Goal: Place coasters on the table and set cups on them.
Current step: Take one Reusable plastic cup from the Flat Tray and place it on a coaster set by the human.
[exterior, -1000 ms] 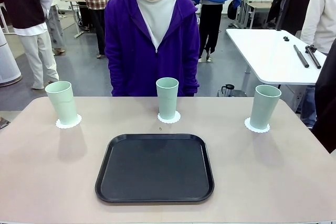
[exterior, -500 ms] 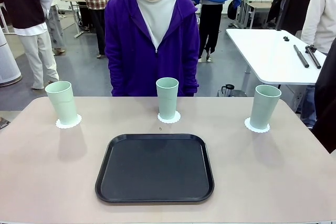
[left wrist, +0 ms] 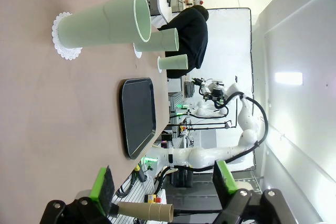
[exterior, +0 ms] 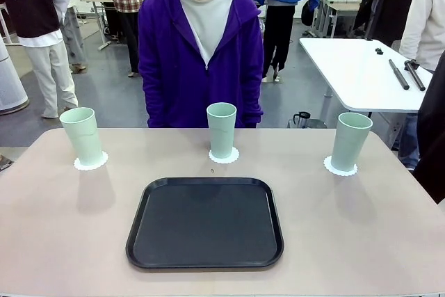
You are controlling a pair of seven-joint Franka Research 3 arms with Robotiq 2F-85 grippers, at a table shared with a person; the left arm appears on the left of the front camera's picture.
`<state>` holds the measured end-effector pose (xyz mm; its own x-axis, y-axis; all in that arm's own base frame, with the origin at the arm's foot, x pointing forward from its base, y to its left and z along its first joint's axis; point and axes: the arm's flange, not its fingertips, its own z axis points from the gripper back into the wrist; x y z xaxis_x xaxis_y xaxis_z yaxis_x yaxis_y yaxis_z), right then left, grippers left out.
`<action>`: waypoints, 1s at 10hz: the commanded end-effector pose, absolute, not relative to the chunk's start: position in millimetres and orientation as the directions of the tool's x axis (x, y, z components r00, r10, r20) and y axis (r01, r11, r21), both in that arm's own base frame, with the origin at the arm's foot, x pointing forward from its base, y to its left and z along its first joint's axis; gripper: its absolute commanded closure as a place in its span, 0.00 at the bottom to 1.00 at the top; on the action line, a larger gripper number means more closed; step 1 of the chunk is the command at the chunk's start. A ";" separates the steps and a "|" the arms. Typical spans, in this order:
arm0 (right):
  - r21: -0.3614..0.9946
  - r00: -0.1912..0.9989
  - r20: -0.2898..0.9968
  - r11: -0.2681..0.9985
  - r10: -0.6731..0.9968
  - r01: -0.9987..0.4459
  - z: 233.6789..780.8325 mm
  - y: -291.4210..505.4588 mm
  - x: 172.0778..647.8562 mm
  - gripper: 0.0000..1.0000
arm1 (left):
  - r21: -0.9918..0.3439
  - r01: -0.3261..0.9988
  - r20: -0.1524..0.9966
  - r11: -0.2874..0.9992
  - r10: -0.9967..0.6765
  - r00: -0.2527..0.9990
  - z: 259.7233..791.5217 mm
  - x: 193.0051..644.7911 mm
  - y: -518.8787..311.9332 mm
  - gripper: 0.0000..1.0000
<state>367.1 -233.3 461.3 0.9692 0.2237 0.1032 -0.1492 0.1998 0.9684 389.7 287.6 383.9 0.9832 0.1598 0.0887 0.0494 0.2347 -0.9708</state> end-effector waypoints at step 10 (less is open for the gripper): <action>0.999 0.997 0.033 0.007 -0.067 -0.032 369.4 -294.5 376.1 0.00 | -0.971 0.053 0.092 0.233 0.162 0.982 385.8 387.7 287.7 0.00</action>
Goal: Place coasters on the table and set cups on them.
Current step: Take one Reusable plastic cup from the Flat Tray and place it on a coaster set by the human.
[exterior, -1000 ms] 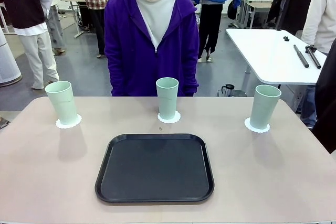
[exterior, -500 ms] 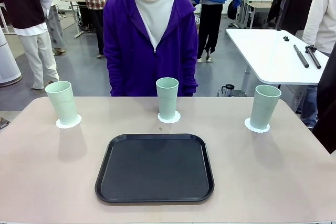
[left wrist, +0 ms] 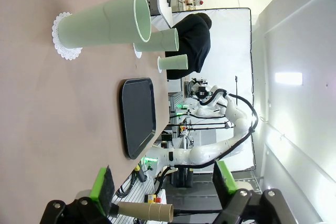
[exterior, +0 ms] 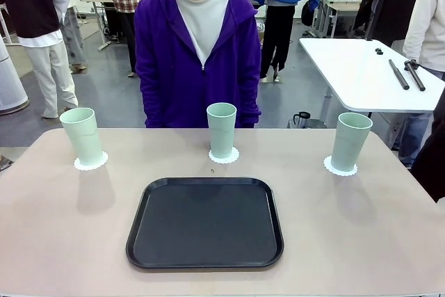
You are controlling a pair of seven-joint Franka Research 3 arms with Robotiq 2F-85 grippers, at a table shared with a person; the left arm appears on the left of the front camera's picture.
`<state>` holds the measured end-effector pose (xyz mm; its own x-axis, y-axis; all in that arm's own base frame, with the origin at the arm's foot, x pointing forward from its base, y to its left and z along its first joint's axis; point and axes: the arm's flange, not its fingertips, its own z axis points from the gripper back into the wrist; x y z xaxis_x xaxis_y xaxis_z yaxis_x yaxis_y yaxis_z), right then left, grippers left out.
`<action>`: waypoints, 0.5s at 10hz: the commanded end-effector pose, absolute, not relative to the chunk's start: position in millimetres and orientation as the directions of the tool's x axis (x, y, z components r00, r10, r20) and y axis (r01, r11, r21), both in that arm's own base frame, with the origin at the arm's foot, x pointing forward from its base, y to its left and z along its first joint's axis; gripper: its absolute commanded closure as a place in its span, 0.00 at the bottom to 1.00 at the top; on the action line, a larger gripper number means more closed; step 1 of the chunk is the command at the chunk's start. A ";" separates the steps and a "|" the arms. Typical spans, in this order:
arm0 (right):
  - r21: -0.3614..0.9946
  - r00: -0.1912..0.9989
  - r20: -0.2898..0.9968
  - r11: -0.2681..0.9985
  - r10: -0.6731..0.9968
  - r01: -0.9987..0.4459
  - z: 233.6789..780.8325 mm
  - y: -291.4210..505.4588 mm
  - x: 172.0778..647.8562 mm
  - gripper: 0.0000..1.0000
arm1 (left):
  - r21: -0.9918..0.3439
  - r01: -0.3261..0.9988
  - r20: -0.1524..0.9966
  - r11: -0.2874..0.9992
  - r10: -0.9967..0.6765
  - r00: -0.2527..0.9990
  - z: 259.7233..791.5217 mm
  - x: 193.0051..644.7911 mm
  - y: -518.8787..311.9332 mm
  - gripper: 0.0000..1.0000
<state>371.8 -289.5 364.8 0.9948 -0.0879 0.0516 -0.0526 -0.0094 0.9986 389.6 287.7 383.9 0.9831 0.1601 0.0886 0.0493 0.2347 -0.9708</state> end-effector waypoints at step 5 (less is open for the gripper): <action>0.998 0.996 0.062 0.020 -0.065 -0.061 374.9 -290.2 375.9 0.00 | -0.971 0.053 0.092 0.233 0.162 0.982 385.8 387.7 287.7 0.00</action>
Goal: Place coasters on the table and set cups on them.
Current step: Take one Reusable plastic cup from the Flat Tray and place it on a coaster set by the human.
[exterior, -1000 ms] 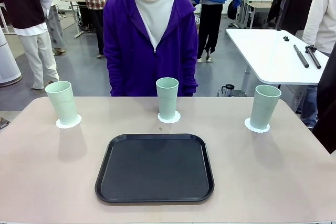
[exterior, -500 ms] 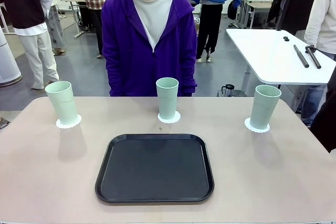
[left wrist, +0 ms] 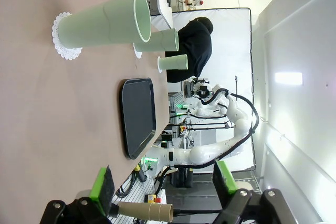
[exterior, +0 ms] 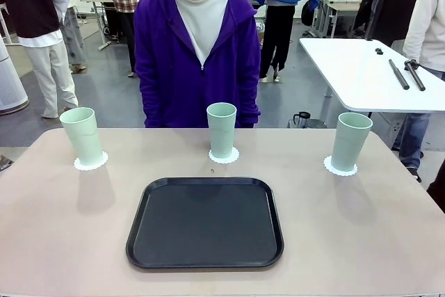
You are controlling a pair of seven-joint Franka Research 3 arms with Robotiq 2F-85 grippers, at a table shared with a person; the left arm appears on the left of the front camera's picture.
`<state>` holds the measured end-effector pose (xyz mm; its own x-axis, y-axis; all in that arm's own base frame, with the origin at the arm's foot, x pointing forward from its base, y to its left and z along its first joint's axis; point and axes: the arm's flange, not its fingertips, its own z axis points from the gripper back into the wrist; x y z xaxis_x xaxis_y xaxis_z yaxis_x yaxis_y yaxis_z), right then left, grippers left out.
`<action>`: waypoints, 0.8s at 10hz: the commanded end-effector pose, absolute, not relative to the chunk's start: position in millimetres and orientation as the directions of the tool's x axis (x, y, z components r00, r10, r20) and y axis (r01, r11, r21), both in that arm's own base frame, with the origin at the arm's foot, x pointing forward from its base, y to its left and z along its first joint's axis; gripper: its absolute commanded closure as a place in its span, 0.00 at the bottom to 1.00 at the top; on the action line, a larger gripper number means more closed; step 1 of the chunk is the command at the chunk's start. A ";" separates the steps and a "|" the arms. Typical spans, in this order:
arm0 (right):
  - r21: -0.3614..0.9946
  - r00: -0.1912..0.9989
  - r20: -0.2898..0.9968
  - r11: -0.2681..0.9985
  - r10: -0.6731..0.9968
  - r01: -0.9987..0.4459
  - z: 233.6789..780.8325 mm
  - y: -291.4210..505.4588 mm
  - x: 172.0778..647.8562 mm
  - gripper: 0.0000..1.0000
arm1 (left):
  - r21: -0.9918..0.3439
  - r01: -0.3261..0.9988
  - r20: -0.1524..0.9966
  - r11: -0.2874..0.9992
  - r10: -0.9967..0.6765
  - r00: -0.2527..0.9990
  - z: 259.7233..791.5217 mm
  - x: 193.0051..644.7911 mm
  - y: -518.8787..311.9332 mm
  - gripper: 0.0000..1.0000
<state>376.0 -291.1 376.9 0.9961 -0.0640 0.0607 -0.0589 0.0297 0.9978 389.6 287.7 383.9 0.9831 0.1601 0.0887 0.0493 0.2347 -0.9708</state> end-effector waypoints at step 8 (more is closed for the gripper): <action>0.998 0.996 0.062 0.020 -0.065 -0.061 374.9 -290.2 375.9 0.00 | -0.971 0.053 0.092 0.233 0.162 0.982 385.8 387.7 287.7 0.00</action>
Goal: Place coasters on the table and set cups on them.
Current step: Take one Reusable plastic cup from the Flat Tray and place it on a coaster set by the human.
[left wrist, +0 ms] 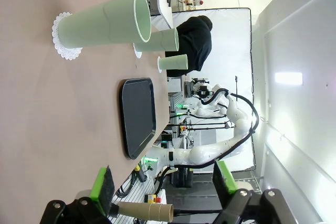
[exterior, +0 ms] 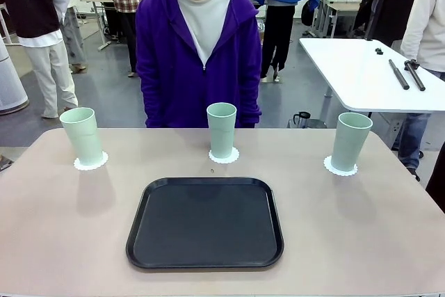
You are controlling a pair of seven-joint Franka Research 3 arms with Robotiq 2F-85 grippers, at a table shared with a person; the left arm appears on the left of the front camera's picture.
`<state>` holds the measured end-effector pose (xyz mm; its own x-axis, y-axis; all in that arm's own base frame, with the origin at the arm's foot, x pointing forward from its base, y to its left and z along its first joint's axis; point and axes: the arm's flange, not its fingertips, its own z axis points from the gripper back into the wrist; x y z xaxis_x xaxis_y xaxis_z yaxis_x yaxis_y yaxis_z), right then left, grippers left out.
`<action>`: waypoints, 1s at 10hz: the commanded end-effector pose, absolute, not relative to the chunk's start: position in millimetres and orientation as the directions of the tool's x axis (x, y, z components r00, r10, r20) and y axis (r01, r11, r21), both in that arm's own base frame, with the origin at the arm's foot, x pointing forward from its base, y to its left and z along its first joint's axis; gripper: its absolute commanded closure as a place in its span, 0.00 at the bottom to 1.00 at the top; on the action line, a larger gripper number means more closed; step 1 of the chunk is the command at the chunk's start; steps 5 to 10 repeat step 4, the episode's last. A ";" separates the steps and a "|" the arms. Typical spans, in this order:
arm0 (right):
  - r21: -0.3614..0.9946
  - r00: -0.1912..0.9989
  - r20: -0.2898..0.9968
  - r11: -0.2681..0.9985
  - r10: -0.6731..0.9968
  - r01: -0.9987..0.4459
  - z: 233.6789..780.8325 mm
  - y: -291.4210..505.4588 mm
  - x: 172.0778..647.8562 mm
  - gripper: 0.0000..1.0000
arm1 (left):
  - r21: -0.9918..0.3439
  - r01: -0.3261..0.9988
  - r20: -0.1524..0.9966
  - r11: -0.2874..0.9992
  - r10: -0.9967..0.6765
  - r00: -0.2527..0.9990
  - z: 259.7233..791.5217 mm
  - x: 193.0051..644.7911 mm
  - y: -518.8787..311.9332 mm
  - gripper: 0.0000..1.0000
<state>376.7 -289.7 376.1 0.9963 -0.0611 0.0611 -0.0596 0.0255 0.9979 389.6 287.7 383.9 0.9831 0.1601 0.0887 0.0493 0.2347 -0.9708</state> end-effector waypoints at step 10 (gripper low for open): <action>0.998 0.996 0.062 0.020 -0.065 -0.061 374.9 -290.2 375.9 0.00 | -0.971 0.053 0.092 0.233 0.162 0.982 385.8 387.7 287.7 0.00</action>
